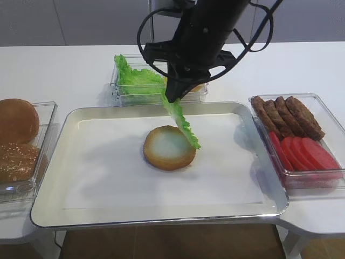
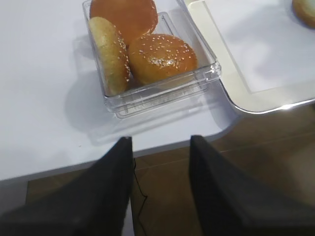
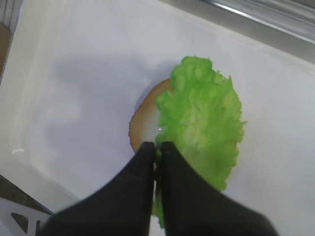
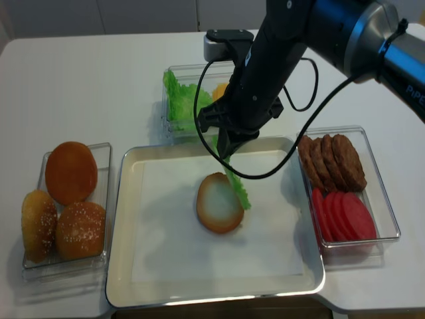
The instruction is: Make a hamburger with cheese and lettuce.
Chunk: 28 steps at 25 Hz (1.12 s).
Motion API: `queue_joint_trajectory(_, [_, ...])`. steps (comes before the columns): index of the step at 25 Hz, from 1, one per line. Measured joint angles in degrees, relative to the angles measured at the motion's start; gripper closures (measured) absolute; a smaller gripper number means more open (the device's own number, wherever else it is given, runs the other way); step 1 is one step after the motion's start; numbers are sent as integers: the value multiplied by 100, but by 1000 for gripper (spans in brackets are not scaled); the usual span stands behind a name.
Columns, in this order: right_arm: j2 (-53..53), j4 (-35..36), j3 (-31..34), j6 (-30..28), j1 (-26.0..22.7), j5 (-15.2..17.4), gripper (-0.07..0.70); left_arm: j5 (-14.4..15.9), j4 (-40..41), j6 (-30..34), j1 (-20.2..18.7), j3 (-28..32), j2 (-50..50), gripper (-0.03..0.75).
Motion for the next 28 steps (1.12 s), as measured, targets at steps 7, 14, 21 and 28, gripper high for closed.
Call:
queue_joint_trajectory(7, [24,0,0,-51,0,0,567,0,0,0,0,0,0,427])
queue_joint_trajectory(14, [27,10,0,-108,0,0,440,0,0,0,0,0,0,426])
queue_joint_trajectory(21, [13,273,0,-223,0,205,403,0,0,0,0,0,0,427])
queue_joint_trajectory(28, [-328,-451,-85,-148,0,275,208,0,0,0,0,0,0,427])
